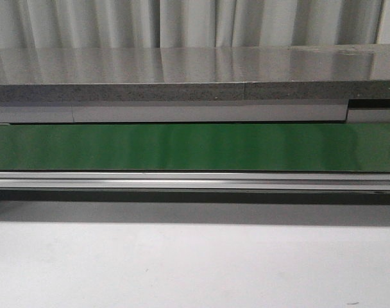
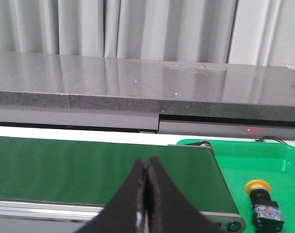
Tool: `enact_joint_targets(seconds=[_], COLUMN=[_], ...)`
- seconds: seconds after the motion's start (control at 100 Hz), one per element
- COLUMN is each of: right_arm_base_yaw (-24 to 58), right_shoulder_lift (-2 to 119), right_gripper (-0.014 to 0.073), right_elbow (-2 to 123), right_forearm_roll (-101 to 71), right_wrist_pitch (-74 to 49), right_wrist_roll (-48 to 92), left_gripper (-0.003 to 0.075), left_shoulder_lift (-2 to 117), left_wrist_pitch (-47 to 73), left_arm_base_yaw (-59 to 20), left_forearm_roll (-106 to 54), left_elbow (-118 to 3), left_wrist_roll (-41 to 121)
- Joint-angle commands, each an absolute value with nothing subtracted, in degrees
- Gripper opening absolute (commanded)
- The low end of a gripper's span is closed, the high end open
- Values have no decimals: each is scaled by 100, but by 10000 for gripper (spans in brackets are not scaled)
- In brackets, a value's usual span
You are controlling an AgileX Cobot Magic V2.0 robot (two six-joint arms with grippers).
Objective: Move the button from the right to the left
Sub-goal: 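Reach the right gripper down toward the yellow-capped button in the green tray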
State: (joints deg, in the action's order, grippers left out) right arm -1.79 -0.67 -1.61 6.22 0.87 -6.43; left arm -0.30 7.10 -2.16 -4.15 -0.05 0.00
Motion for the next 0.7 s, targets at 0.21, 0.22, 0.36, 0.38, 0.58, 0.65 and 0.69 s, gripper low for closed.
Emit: enact_joint_targets(seconds=[0.21,0.22,0.36,0.38,0.58,0.65,0.69], right_arm_base_yaw=[-208,-208,-208,-208,-208,-208,-208], right_shoulder_lift=[-170,-170,-170,-170,-158,-94,-29], right_gripper=[-66,-66,-66,-66,-66,-66,-66], right_elbow=[-75,-75,-62,-52,567,882,1039], right_forearm_roll=[698,698,692,692,654,661,661], right_wrist_pitch=[499,499,490,471,-663,-1049,-1180], right_wrist_roll=[-636,-636,-636,-636,-636,-636,-636], left_gripper=[-20,-20,-20,-20,-20,-20,-20], left_shoulder_lift=[-212,-212,-212,-212,-212,-212,-212], left_wrist_pitch=[259,259,259,259,259,259,259], left_arm_base_yaw=[-254,-254,-254,-254,-254,-254,-254], left_forearm_roll=[-417,-417,-417,-417,-417,-417,-417], left_elbow=[246,246,246,246,246,246,246], left_wrist_roll=[-71,-71,-71,-71,-71,-71,-71])
